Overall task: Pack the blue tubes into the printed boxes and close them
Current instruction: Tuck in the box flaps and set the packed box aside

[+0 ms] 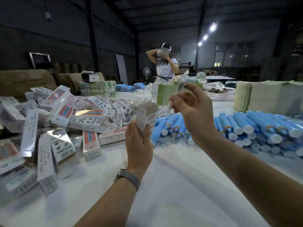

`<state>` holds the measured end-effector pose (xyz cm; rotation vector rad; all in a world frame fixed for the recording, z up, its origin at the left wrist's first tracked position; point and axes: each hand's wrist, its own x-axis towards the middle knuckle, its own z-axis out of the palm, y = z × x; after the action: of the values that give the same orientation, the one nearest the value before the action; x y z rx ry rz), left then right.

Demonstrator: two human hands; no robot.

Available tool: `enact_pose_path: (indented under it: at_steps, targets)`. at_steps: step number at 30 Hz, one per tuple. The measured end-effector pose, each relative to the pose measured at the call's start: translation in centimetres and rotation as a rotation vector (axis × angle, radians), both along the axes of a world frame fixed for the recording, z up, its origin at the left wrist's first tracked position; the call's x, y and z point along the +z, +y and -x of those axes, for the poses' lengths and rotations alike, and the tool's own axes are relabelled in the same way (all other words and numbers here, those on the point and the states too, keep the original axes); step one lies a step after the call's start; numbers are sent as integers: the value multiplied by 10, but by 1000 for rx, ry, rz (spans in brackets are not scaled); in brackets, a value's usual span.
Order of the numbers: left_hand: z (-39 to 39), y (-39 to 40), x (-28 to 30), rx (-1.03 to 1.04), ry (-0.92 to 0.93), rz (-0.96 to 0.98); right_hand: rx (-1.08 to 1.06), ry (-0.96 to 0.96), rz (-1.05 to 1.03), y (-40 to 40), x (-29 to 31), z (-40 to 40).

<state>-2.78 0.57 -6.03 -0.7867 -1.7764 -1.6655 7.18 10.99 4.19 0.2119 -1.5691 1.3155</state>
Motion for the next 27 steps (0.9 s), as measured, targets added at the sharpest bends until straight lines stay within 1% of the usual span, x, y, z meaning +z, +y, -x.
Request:
enact_pose_path:
  at_steps: [4,6,10,15,20,25,27]
  targets:
    - [-10,4,-1,-38,71,54,12,67,-78,0,1,-10]
    - [-15,5,-2,-42,106,94,-34,69,-122,2,-2,-9]
    - [-18,7,-2,-59,138,146,-330,15,-398,11,-15,-1]
    - [-21,7,-1,-82,147,172,-610,8,-705,21,-31,1]
    - [-21,5,1,-100,121,133,-598,-100,-739,23,-41,-2]
    - [-26,7,1,-166,119,109,-527,-109,-721,24,-48,-12]
    - [-27,8,2,-189,134,119,-558,-159,-758,23,-52,-16]
